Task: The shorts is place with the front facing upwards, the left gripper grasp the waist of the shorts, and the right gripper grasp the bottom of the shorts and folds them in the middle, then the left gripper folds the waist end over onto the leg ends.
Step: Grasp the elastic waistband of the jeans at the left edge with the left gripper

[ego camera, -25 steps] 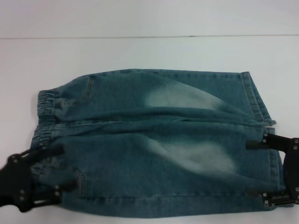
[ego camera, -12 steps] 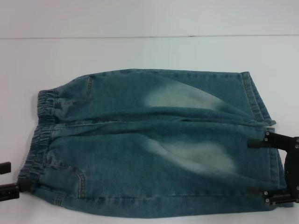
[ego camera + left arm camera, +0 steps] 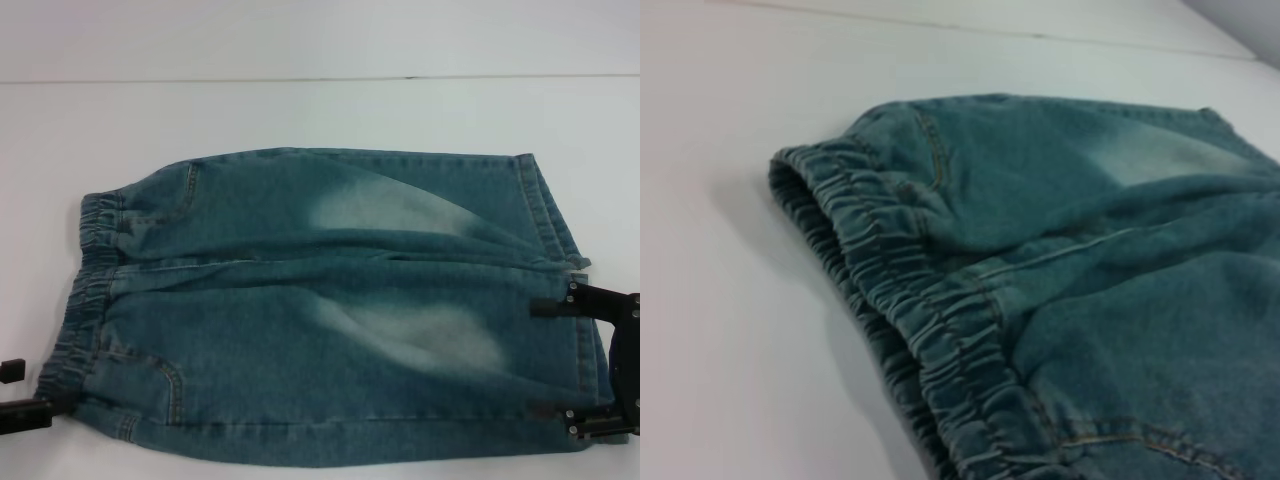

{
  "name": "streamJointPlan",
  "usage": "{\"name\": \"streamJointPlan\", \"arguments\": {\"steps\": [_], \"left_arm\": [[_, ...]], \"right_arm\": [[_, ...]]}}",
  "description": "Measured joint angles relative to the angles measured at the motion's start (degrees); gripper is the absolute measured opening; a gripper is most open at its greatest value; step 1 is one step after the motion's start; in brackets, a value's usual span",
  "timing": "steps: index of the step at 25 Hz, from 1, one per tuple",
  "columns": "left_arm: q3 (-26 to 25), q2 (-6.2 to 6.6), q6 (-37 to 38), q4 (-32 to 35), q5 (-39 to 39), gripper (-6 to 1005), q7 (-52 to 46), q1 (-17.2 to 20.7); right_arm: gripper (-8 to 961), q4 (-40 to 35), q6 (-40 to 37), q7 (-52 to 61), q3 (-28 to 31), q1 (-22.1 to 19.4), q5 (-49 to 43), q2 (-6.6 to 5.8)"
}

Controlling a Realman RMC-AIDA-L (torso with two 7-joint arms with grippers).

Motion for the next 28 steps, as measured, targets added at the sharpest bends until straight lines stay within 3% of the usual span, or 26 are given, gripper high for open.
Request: {"name": "streamJointPlan", "arguments": {"steps": [10,17,28], "left_arm": [[0.7,-0.05,-2.2,-1.3,0.6,892,0.2,-0.6],[4.2,-0.09,-1.4,-1.8,1.7,864,-0.3,-0.9],[4.4,-0.05,-1.0,-1.6,1.8,820,-2.7,-2.0]], "right_arm": [[946,0.0,0.2,0.1,0.0,0.2,0.0,0.09],[945,0.0,0.2,0.3,-0.1,0.2,0.0,0.08],[946,0.0,0.2,0.4,-0.1,0.1,0.0,0.09]]}}
